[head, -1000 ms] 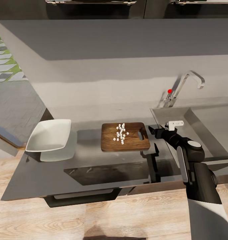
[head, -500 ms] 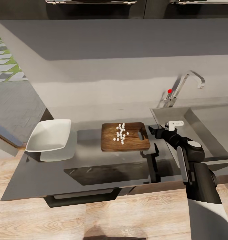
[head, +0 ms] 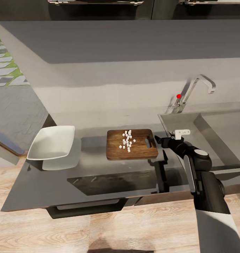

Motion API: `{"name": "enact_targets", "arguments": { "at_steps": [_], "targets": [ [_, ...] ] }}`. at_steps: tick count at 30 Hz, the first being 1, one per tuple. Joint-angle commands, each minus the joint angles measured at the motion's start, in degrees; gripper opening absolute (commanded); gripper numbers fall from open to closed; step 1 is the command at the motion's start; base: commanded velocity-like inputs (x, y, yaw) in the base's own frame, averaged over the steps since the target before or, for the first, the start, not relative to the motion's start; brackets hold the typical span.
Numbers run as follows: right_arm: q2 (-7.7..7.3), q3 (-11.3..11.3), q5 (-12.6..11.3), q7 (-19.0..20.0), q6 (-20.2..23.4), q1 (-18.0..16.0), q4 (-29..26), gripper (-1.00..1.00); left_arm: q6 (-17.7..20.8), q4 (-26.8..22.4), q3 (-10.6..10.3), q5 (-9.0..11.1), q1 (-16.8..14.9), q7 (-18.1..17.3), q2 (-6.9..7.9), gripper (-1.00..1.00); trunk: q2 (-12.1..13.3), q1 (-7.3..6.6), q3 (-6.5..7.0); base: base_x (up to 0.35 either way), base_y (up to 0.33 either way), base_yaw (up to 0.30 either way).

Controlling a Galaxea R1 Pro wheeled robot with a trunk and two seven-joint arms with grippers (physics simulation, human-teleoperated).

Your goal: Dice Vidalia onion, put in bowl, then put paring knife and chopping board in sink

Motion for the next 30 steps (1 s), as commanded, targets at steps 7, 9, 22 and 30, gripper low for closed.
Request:
{"name": "enact_targets", "arguments": {
  "at_steps": [7, 9, 22, 30],
  "targets": [
    [0.36, -0.11, 0.17, 0.52, 0.31, -0.04, 0.00, 1.00, -0.16, 1.11, -0.11, 0.62, 0.01, -0.22, 0.02, 1.00, -0.10, 0.03, -0.08, 0.000, 0.014, 0.000],
    [0.37, -0.11, 0.14, 0.52, 0.33, -0.04, 0.01, 1.00, -0.17, 1.15, -0.11, 0.63, 0.01, -0.22, 0.02, 1.00, -0.10, 0.03, -0.08, 0.000, 0.070, 0.018],
    [0.37, -0.11, 0.14, 0.56, 0.33, -0.04, 0.04, 1.00, -0.08, 2.07, -0.11, 0.62, 0.01, -0.22, -0.06, 1.00, -0.10, 0.03, -0.25, 0.000, 0.016, 0.083],
    [0.31, -0.13, 0.22, 0.61, 0.31, -0.04, 0.04, 1.00, -0.08, 2.22, -0.11, 0.65, 0.01, -0.22, -0.07, 1.00, -0.10, 0.03, -0.25, 0.000, 0.000, 0.000]
  ]
}}
